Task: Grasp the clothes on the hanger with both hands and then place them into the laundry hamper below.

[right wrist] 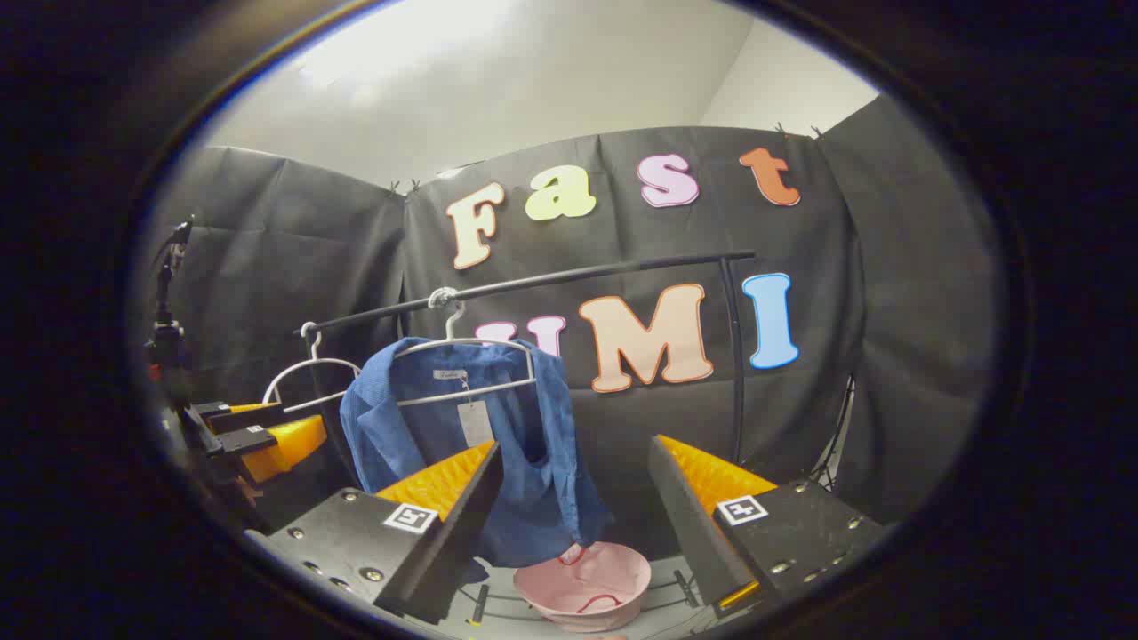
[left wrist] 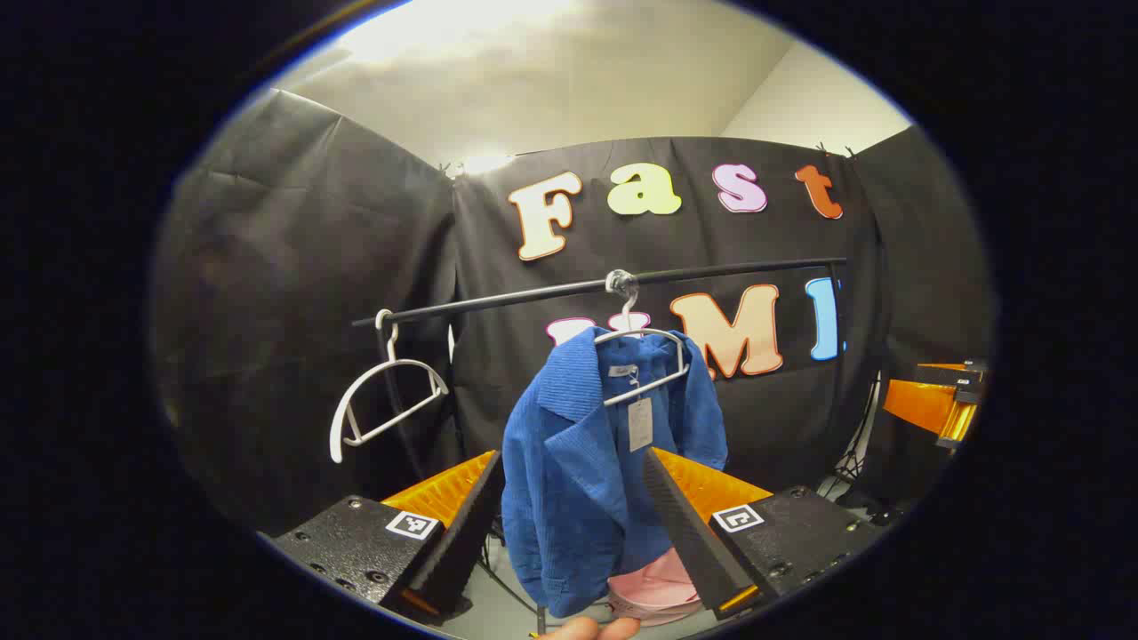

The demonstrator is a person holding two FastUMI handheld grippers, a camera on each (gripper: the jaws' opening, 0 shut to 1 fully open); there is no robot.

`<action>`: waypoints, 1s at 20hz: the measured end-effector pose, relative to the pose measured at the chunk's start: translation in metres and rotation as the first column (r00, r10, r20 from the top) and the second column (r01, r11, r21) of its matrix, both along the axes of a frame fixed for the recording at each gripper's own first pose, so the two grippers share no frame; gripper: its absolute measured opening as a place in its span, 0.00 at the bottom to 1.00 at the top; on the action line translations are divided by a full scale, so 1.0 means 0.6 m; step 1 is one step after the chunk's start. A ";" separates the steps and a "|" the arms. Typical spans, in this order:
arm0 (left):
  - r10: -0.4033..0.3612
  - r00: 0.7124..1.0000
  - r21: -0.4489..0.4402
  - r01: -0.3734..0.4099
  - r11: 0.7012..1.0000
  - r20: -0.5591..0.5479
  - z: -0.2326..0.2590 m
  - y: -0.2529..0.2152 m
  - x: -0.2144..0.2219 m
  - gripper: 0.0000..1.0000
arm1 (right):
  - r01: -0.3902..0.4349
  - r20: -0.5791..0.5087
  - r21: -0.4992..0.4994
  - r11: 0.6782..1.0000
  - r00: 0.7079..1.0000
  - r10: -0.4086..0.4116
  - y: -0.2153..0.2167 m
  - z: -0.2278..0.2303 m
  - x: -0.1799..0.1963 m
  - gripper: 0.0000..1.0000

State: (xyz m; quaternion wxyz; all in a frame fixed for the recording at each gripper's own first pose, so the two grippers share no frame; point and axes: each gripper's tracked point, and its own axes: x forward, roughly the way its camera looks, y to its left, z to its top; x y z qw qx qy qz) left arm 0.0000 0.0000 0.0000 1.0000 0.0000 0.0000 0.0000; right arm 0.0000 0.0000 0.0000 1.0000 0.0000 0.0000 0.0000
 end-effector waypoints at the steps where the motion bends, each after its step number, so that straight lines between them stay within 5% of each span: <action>1: -0.007 1.000 0.000 0.007 1.000 -0.010 -0.006 -0.008 0.001 1.00 | 0.002 0.002 0.008 1.000 1.000 -0.002 0.001 0.003 -0.004 0.99; 20: -0.017 1.000 -0.022 0.018 1.000 0.011 -0.012 -0.051 -0.017 0.96 | -0.027 0.001 0.019 0.999 1.000 0.027 0.021 -0.020 -0.022 0.99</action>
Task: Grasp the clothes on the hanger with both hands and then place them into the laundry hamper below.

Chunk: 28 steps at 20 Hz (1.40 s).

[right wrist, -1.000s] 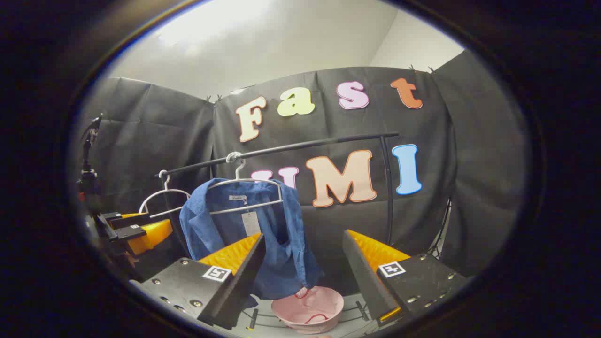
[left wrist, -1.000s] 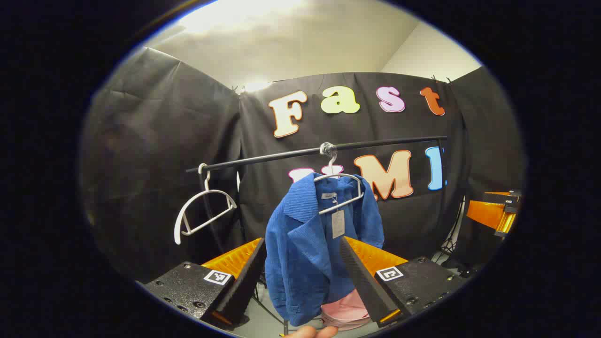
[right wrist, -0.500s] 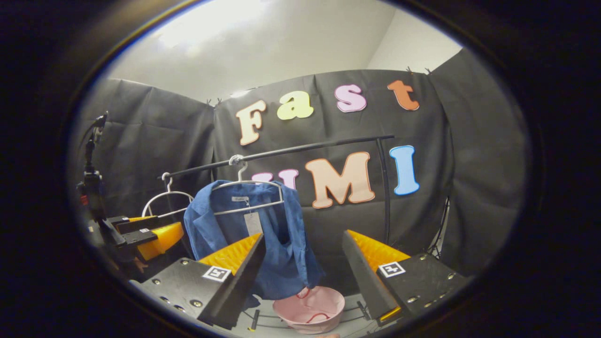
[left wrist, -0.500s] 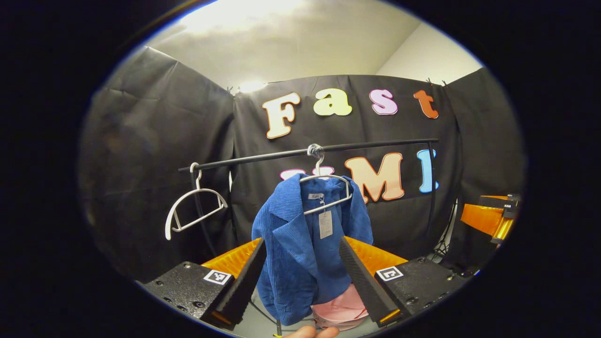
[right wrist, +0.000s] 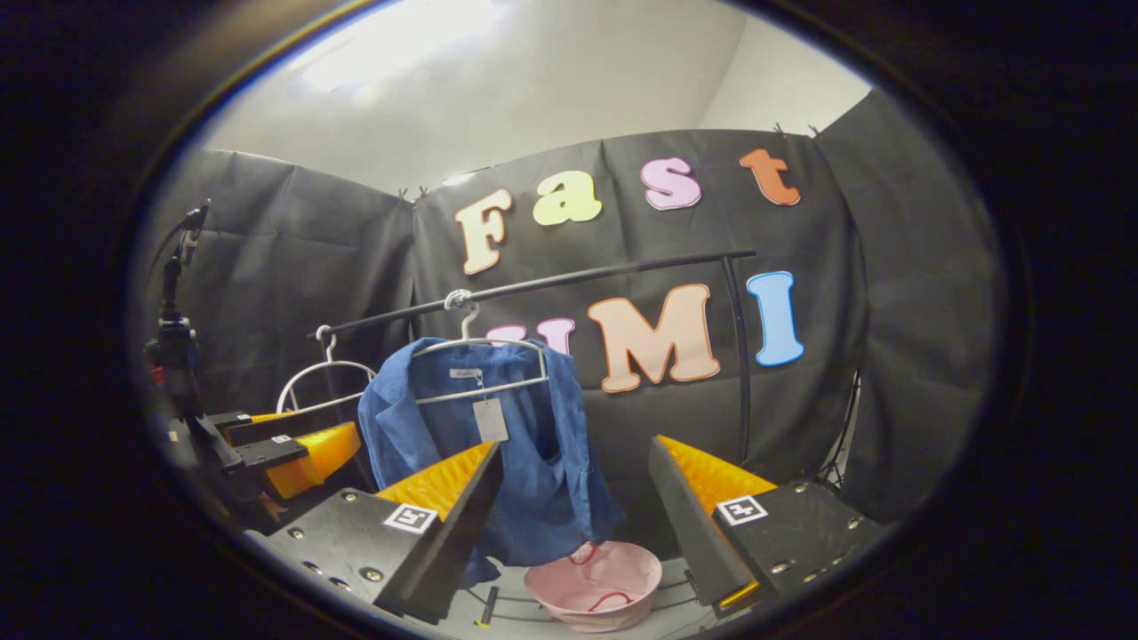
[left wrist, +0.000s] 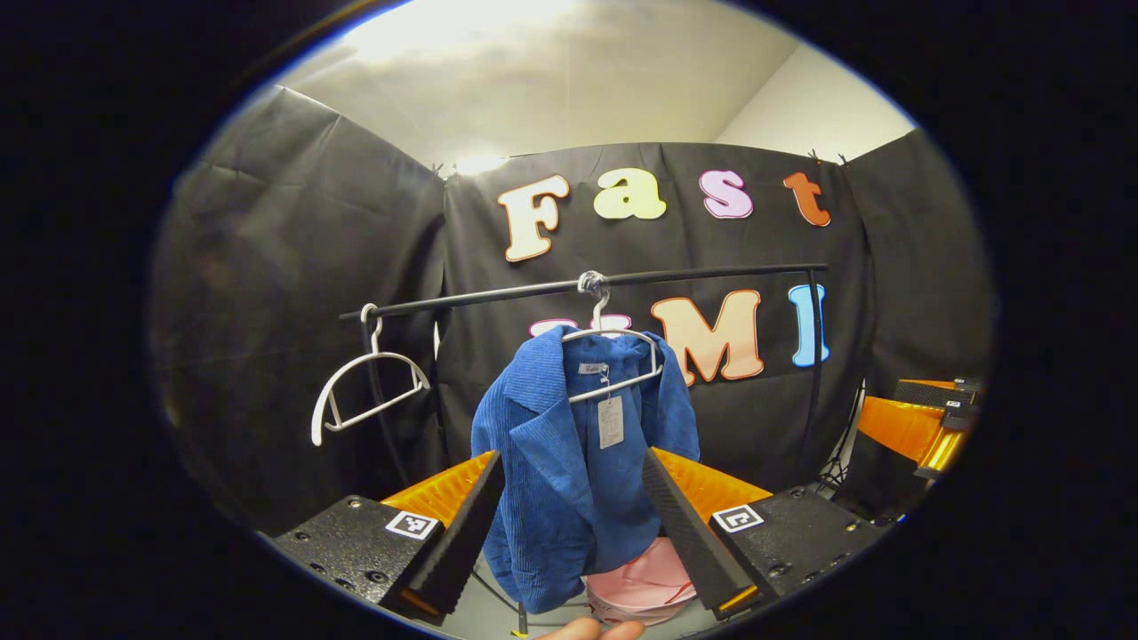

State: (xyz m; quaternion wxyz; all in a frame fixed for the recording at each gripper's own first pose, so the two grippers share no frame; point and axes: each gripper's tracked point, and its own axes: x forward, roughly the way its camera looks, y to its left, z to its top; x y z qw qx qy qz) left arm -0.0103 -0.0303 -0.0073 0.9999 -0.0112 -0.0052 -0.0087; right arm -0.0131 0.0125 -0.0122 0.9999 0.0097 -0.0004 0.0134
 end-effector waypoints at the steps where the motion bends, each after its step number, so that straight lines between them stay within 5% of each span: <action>1: -0.001 1.000 0.002 0.001 1.000 -0.008 -0.008 -0.001 0.003 0.96 | -0.002 -0.007 0.009 1.000 1.000 0.002 0.004 -0.003 0.008 0.99; 8: -0.010 1.000 -0.011 0.010 1.000 0.005 -0.036 -0.006 0.063 1.00 | 0.001 -0.051 0.010 1.000 0.999 -0.001 0.024 -0.038 0.089 0.99; 9: -0.010 1.000 -0.009 0.010 1.000 0.001 -0.048 -0.008 0.076 1.00 | 0.003 -0.060 0.006 1.000 0.998 -0.002 0.027 -0.043 0.105 0.92; 17: -0.015 1.000 -0.022 0.015 1.000 -0.006 -0.082 0.007 0.170 0.98 | 0.016 -0.082 -0.035 0.999 0.996 -0.019 0.068 -0.076 0.220 0.99; 28: 0.086 0.994 -0.018 -0.087 0.996 -0.065 -0.122 0.015 0.236 1.00 | -0.106 -0.157 -0.022 0.994 0.982 0.101 0.093 -0.123 0.355 0.98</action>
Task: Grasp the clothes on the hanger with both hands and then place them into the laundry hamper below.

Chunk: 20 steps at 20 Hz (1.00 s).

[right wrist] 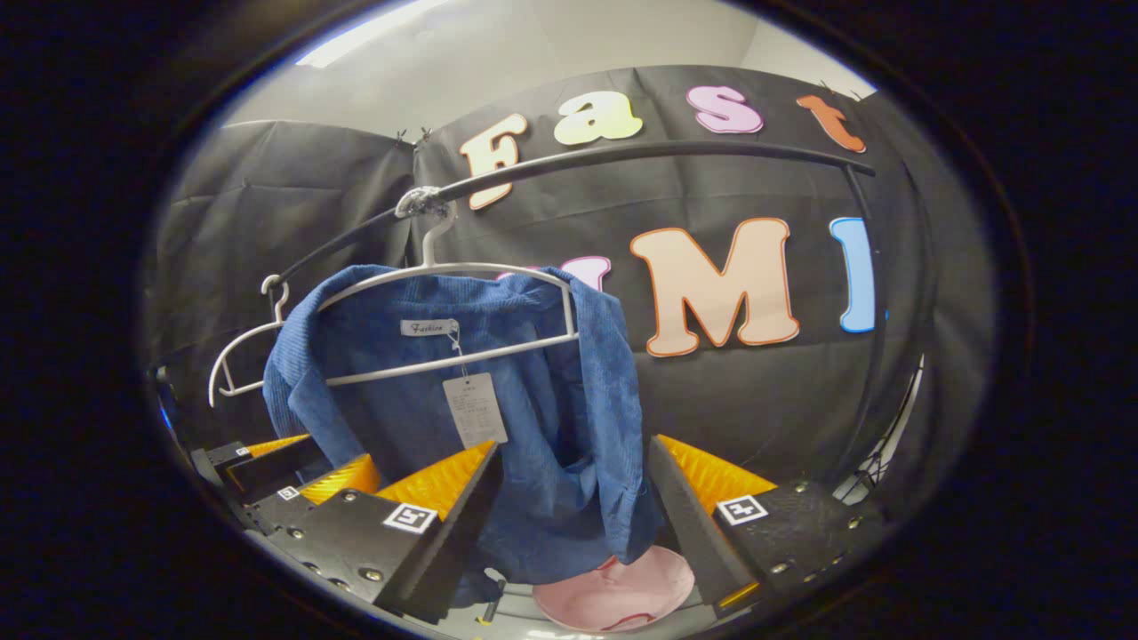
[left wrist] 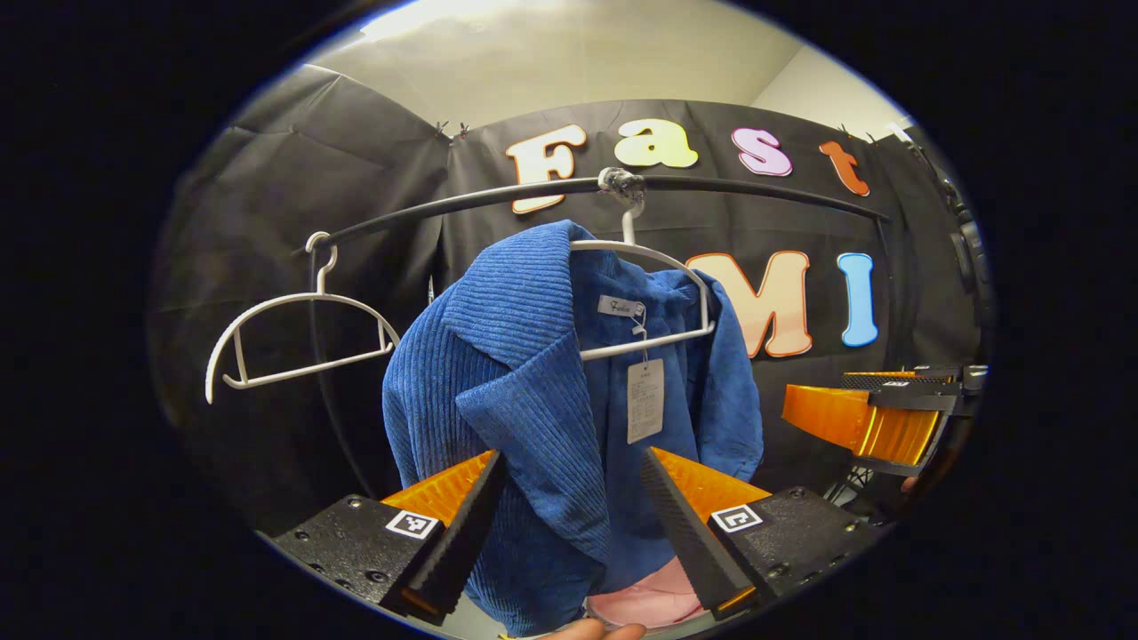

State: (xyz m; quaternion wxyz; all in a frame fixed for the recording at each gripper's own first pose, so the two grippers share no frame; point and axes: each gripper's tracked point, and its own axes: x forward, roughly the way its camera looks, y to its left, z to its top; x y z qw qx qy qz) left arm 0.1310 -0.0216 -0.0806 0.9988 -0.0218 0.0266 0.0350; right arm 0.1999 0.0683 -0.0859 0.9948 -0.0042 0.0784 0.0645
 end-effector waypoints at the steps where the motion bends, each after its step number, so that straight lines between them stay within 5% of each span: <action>1: 0.012 1.000 0.003 -0.012 1.000 -0.003 -0.001 0.003 0.006 1.00 | -0.011 0.001 0.004 1.000 1.000 0.011 0.002 -0.001 0.013 0.98; 8: 0.068 0.998 0.026 -0.067 0.997 -0.020 -0.009 0.020 0.042 0.91 | -0.050 -0.029 0.035 0.998 0.998 0.051 0.002 -0.018 0.097 0.99; 14: 0.075 0.995 0.059 -0.071 0.996 -0.065 -0.018 0.037 0.051 0.65 | -0.053 -0.033 0.043 0.998 0.998 0.054 -0.011 -0.020 0.167 0.98; 17: 0.031 0.996 -0.003 -0.031 1.000 -0.080 -0.017 0.037 0.047 0.45 | -0.039 -0.037 0.031 0.999 0.999 0.040 -0.024 -0.024 0.205 0.98; 20: 0.035 0.997 -0.017 -0.037 0.999 -0.072 -0.014 0.036 0.055 0.36 | -0.040 -0.043 0.023 0.999 0.998 0.041 -0.026 -0.030 0.237 0.98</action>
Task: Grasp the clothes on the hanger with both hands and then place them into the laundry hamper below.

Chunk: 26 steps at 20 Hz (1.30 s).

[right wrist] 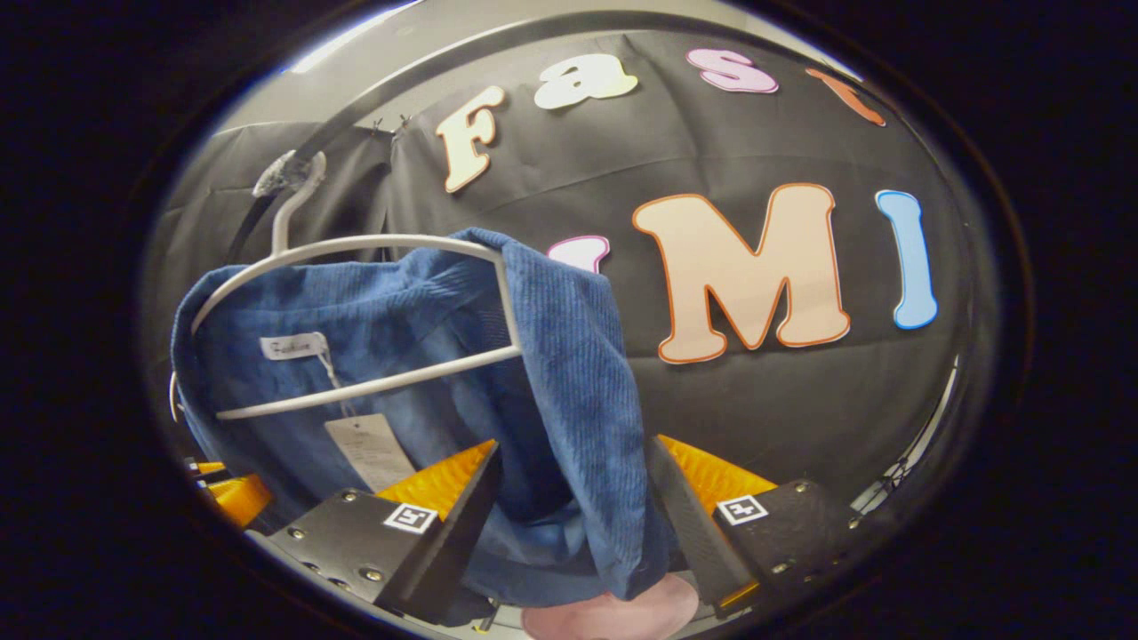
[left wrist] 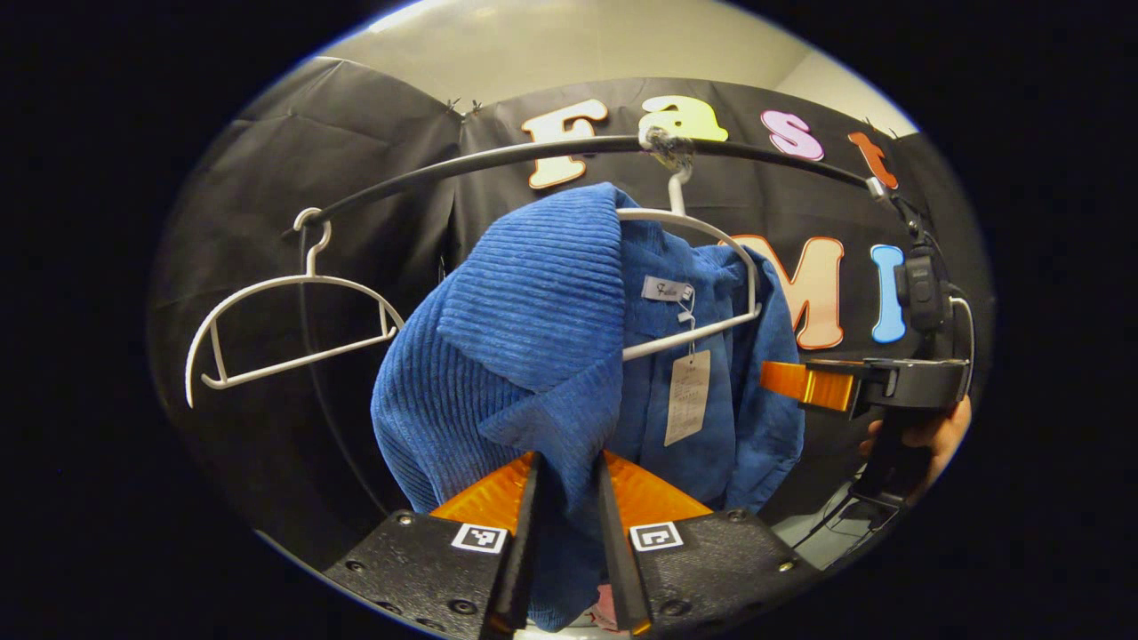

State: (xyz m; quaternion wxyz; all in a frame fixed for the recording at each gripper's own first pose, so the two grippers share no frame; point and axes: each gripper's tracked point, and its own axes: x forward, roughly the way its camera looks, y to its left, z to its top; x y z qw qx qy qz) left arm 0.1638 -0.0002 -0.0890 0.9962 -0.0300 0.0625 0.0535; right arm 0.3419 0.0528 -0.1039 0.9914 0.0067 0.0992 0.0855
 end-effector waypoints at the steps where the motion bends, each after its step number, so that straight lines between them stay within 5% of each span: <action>1: -0.005 1.000 0.008 0.005 1.000 -0.005 -0.003 -0.001 0.000 0.29 | -0.004 0.005 0.001 1.000 1.000 0.004 0.002 0.003 0.010 0.92; 2: -0.022 1.000 0.011 0.022 1.000 -0.011 -0.001 -0.007 -0.001 0.22 | -0.013 0.011 0.001 1.000 1.000 0.013 0.003 0.003 0.017 1.00; 4: -0.034 0.999 -0.021 0.033 0.999 -0.020 0.009 -0.003 -0.009 0.10 | -0.006 0.036 -0.005 1.000 0.999 0.006 0.002 0.012 0.032 0.81; 6: -0.042 0.999 -0.053 0.042 0.998 0.001 0.020 -0.003 -0.016 0.05 | -0.001 0.051 -0.006 1.000 0.999 0.002 0.005 0.015 0.039 0.73; 11: -0.028 0.999 -0.023 0.028 0.999 0.022 0.015 0.001 -0.016 0.01 | 0.018 0.066 -0.042 0.999 0.998 -0.016 0.001 0.014 0.046 0.78; 13: -0.067 0.997 -0.029 0.068 0.997 0.030 0.024 -0.009 -0.021 0.00 | 0.004 0.041 -0.043 0.999 0.999 -0.002 0.013 0.004 0.045 0.35; 16: -0.073 0.996 -0.050 0.075 0.996 0.047 0.044 0.003 -0.030 0.00 | 0.012 0.031 -0.025 1.000 0.999 -0.011 0.010 0.008 0.041 0.04; 26: -0.106 0.990 -0.113 0.117 0.987 0.094 0.123 0.027 -0.083 0.00 | 0.029 0.120 -0.080 0.996 0.993 -0.019 -0.005 0.048 0.019 0.04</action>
